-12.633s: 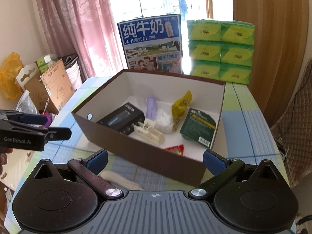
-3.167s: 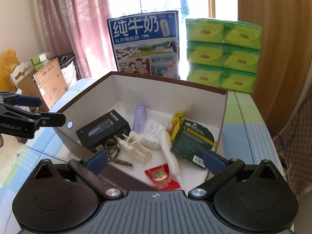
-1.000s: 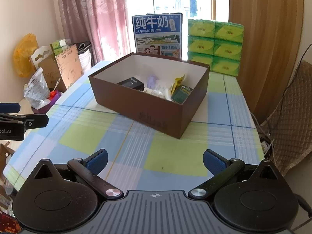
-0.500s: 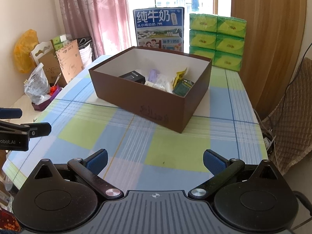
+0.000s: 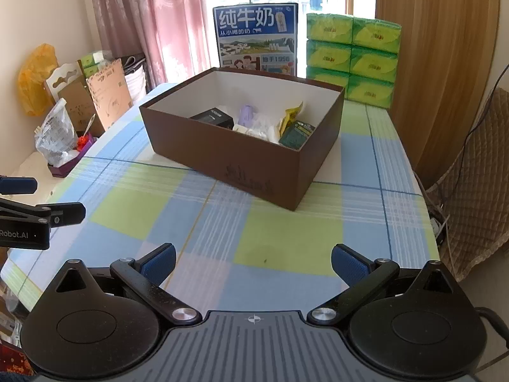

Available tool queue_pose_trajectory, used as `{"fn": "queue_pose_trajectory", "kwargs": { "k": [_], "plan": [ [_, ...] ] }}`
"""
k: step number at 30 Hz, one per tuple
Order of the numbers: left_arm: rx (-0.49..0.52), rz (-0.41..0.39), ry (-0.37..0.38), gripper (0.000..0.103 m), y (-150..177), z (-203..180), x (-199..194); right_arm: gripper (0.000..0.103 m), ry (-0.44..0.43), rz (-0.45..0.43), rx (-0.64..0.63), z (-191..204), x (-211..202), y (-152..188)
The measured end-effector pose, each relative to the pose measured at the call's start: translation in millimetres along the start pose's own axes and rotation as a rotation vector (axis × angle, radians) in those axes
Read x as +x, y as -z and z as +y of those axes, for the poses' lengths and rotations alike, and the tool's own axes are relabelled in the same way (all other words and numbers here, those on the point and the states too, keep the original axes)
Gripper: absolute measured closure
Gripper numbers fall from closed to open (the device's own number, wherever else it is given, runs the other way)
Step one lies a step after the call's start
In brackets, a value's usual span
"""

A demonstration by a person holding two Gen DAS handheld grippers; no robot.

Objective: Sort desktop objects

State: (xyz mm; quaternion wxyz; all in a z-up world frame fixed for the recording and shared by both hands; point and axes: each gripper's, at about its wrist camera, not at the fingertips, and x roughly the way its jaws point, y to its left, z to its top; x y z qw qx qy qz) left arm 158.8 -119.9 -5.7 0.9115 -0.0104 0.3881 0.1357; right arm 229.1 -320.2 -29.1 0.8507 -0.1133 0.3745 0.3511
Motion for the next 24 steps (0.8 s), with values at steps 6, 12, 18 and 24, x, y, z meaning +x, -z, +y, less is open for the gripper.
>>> {"fn": "queue_pose_trajectory", "kwargs": {
  "k": [6,12,18,24],
  "plan": [
    [0.004,0.009,-0.003,0.001,-0.9,-1.5,4.6,0.002,0.003,0.012,0.001,-1.2,3.7,1.1],
    [0.006,0.015,-0.003,0.001,-1.9,-1.9,8.9,0.002,0.006,0.019,0.001,-3.3,7.4,-1.0],
    [0.002,0.023,-0.005,0.001,-4.2,-0.4,17.2,0.002,0.012,0.023,0.004,-5.0,13.1,-3.9],
    [0.002,0.031,-0.011,0.001,-8.8,2.5,26.8,0.002,0.023,0.026,0.017,-10.6,22.1,-9.7]
  ]
}}
